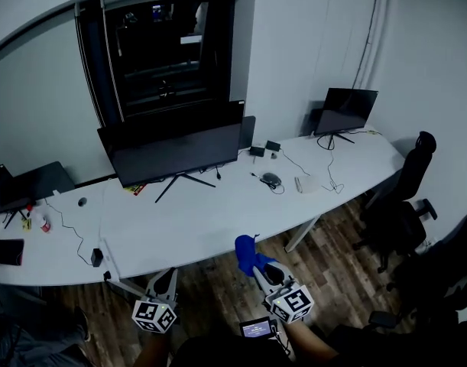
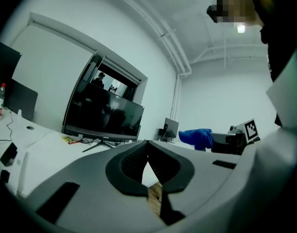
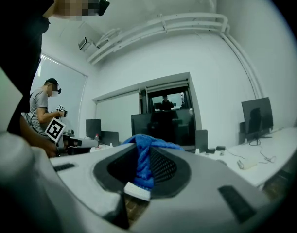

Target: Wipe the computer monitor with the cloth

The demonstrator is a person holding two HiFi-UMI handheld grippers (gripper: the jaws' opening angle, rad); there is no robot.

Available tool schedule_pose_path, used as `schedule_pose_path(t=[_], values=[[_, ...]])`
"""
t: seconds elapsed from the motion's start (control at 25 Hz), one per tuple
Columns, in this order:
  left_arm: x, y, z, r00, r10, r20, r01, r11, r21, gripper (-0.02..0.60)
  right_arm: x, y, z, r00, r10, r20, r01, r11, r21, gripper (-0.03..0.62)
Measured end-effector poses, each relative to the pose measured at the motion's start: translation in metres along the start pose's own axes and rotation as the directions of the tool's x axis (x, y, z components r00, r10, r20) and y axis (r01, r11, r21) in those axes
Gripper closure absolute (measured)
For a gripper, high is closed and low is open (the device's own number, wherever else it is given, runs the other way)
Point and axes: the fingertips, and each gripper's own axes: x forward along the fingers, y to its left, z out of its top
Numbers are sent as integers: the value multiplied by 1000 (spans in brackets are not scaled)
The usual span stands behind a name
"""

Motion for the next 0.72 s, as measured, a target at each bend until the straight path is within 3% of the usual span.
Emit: schedule_pose_path(t=[0.28, 0.48, 0.72], values=[[54, 40, 9, 999, 40, 8, -40, 999, -20, 588, 43, -33, -12, 999, 12, -32, -11, 1000, 25, 531], [100, 55, 6, 998, 68, -16, -67, 997, 44, 588, 82, -72, -26, 998, 35, -59, -32, 998, 51, 531], [156, 88, 16, 987, 158, 6, -158, 987, -9, 588, 156, -125, -11, 989, 147, -19, -147, 989, -3, 532]])
